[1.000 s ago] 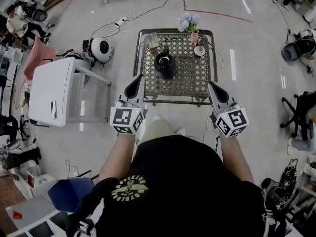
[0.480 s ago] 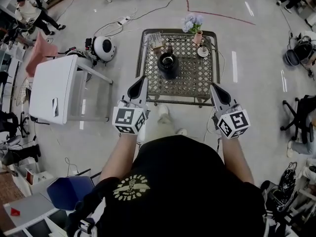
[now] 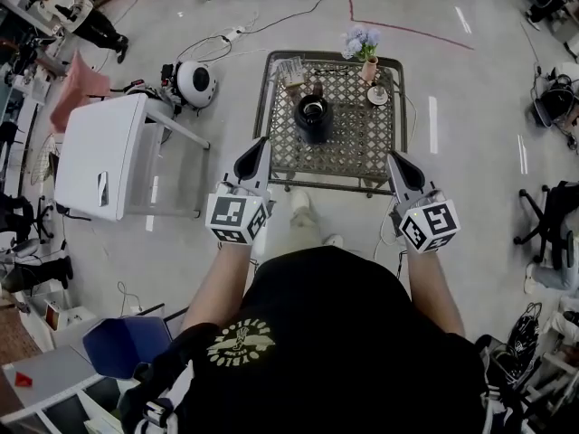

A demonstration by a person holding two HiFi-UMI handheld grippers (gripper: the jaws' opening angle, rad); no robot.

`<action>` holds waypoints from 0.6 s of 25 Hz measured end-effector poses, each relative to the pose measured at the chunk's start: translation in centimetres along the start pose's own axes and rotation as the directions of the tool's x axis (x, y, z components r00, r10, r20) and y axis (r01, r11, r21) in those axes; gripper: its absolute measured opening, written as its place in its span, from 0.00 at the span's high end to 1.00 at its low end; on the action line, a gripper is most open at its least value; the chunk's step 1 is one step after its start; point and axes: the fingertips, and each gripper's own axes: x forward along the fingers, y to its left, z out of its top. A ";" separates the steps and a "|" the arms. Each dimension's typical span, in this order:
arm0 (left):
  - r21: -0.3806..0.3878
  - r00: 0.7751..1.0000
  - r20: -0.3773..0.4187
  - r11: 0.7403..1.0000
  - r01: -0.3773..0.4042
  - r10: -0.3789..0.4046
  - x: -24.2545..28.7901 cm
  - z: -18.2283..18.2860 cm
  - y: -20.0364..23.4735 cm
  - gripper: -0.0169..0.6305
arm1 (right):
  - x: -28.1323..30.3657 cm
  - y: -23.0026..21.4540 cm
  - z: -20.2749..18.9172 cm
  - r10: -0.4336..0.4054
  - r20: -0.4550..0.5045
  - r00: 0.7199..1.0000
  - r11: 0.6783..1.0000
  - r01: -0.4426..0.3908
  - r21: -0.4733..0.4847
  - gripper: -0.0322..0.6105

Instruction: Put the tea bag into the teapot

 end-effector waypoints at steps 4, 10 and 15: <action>0.009 1.000 -0.003 1.000 -0.005 0.005 -0.4 0.1 0.2 0.98 | 0.2 0.2 -0.1 0.003 0.000 1.000 1.000 -0.003 0.007 0.94; 0.011 1.000 -0.010 1.000 -0.013 0.013 -0.8 -0.1 0.7 0.98 | 0.6 0.4 -0.3 0.005 0.002 1.000 1.000 -0.005 0.012 0.94; 0.011 1.000 -0.009 1.000 -0.010 0.010 -1.0 -0.2 1.1 0.98 | 0.8 0.6 -0.4 0.000 -0.005 1.000 1.000 0.001 0.009 0.94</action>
